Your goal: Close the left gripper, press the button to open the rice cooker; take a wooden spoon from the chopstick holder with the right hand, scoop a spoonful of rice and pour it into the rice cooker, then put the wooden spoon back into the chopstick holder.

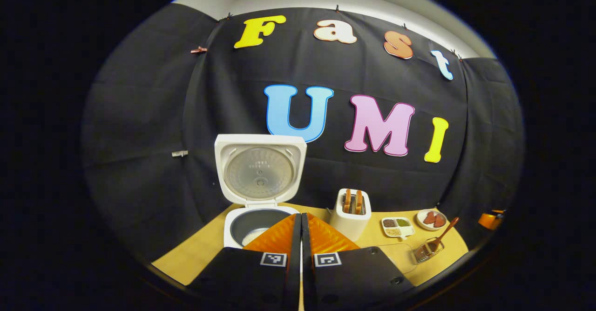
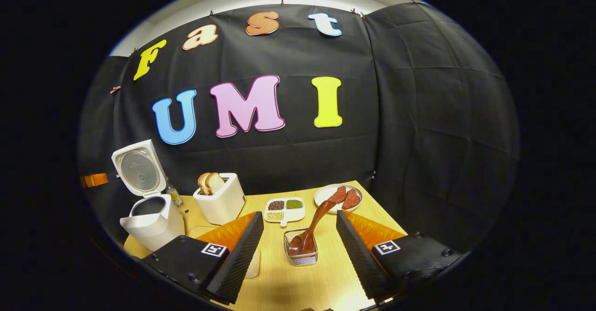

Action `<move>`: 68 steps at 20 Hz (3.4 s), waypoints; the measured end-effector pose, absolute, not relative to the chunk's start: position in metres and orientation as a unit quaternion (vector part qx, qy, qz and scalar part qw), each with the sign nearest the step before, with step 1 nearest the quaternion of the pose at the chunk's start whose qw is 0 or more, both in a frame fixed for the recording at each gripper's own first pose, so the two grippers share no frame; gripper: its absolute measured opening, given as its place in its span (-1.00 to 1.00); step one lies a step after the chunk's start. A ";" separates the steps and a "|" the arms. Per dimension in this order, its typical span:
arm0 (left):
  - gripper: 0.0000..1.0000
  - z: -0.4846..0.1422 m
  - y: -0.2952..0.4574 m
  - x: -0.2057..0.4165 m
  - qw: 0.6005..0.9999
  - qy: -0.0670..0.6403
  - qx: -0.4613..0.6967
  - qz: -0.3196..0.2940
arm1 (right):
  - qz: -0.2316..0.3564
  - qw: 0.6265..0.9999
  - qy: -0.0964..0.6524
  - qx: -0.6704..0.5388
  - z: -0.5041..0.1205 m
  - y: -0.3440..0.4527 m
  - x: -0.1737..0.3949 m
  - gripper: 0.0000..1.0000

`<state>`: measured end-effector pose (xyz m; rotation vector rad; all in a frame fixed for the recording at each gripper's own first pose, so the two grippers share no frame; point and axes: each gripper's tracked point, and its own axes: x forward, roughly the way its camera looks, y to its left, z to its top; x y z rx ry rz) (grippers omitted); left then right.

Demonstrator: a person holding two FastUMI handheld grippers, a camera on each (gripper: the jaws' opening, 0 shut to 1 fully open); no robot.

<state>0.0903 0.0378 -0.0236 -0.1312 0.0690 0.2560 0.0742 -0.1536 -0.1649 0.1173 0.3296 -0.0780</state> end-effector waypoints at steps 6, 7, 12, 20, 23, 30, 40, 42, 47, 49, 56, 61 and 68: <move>-0.61 -0.040 0.018 0.050 0.985 0.057 -0.063 0.152 | -0.035 0.979 0.187 0.065 -0.192 -0.166 0.097 0.97; -0.48 -0.041 0.013 0.047 0.984 0.055 -0.071 0.152 | -0.034 0.978 0.193 0.067 -0.198 -0.169 0.101 0.97; 0.90 -0.054 -0.003 0.037 0.980 0.055 -0.079 0.172 | -0.033 0.972 0.216 0.086 -0.226 -0.183 0.123 0.97; 0.92 -0.087 -0.039 0.030 0.973 0.103 -0.078 0.190 | -0.026 0.947 0.285 0.149 -0.306 -0.191 0.173 0.95; 0.92 -0.096 -0.051 0.026 0.971 0.116 -0.082 0.191 | -0.020 0.938 0.306 0.160 -0.333 -0.186 0.193 0.97; 0.92 -0.116 -0.059 0.016 0.966 0.133 -0.086 0.202 | -0.016 0.931 0.330 0.155 -0.368 -0.179 0.227 0.81; 0.92 -0.126 -0.056 -0.004 0.968 0.129 -0.090 0.197 | -0.005 0.932 0.326 0.158 -0.342 -0.159 0.219 -0.71; 0.92 -0.127 -0.050 -0.010 0.970 0.126 -0.087 0.191 | 0.002 0.941 0.308 0.142 -0.318 -0.152 0.217 -0.66; 0.92 -0.134 -0.032 -0.020 0.975 0.115 -0.089 0.167 | 0.008 0.960 0.261 0.099 -0.254 -0.138 0.209 -0.65; 0.92 -0.137 -0.024 -0.025 0.977 0.109 -0.088 0.160 | 0.021 0.961 0.256 0.101 -0.234 -0.120 0.201 -0.66; 0.92 -0.168 0.012 -0.040 0.973 0.117 -0.126 0.153 | 0.079 0.965 0.226 0.105 -0.197 -0.032 0.188 -0.67; 0.92 -0.184 0.027 -0.041 0.971 0.134 -0.134 0.144 | 0.092 0.966 0.226 0.087 -0.227 0.017 0.192 -0.66; 0.92 -0.210 0.045 -0.019 0.973 0.154 -0.122 0.118 | 0.072 0.970 0.230 0.038 -0.309 0.050 0.189 -0.66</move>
